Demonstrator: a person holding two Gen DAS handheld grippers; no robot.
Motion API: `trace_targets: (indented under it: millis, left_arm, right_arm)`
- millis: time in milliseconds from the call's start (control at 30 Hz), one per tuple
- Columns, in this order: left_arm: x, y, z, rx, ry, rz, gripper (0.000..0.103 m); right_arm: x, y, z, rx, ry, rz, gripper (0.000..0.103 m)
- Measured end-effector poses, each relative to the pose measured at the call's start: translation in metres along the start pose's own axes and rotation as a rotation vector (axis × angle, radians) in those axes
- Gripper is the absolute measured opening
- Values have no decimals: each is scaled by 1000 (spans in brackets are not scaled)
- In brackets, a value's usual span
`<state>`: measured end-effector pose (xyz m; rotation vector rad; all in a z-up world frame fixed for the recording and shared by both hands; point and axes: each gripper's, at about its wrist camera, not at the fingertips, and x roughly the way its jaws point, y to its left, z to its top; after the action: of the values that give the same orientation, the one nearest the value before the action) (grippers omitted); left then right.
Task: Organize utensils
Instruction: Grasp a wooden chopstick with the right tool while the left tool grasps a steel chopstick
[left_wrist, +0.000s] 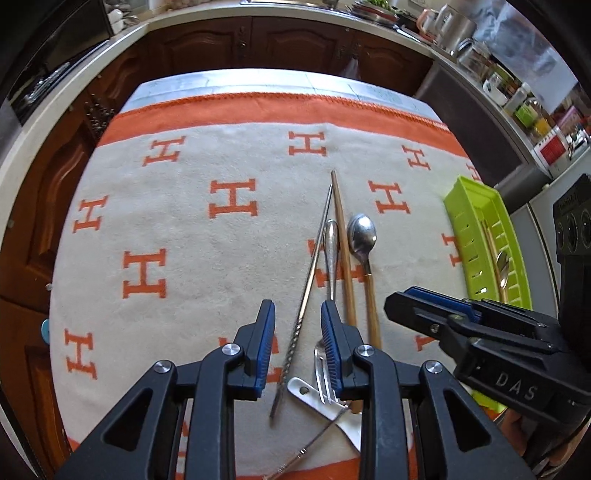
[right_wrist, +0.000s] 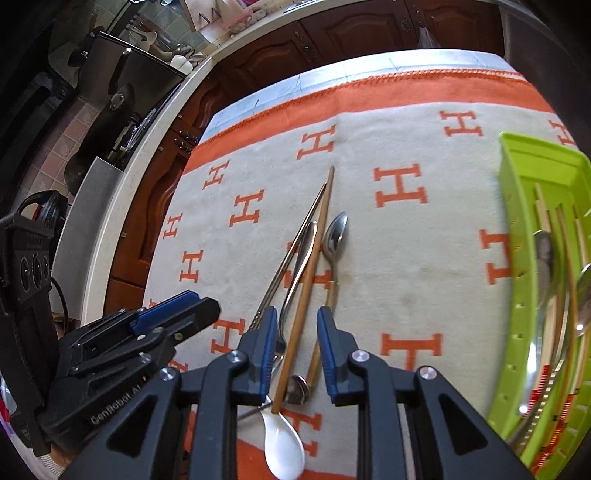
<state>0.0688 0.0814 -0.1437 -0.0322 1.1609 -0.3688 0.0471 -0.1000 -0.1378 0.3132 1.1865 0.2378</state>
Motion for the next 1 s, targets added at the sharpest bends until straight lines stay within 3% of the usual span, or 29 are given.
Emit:
trace_targets:
  millis: [367,567,700,833,1000]
  left_arm:
    - [38,21,11,75,41,-50,24]
    - [45,22,9,94,58,-87,24]
    - [46,18,7,107,57,-101,25]
    - [48,15,9,106,56,-125,27]
    - [50,10,10,132,49,-98,27]
  right_arm:
    - [44,13,-1,-36,-6,-103,22]
    - [49,17,-7,-86,-31,-194,8]
    - [52,25,-9,-136,-41,-243,9]
    - [49,14,-6,-63,-40,-206,7]
    - [42,4,-4,12,-50,-151,7]
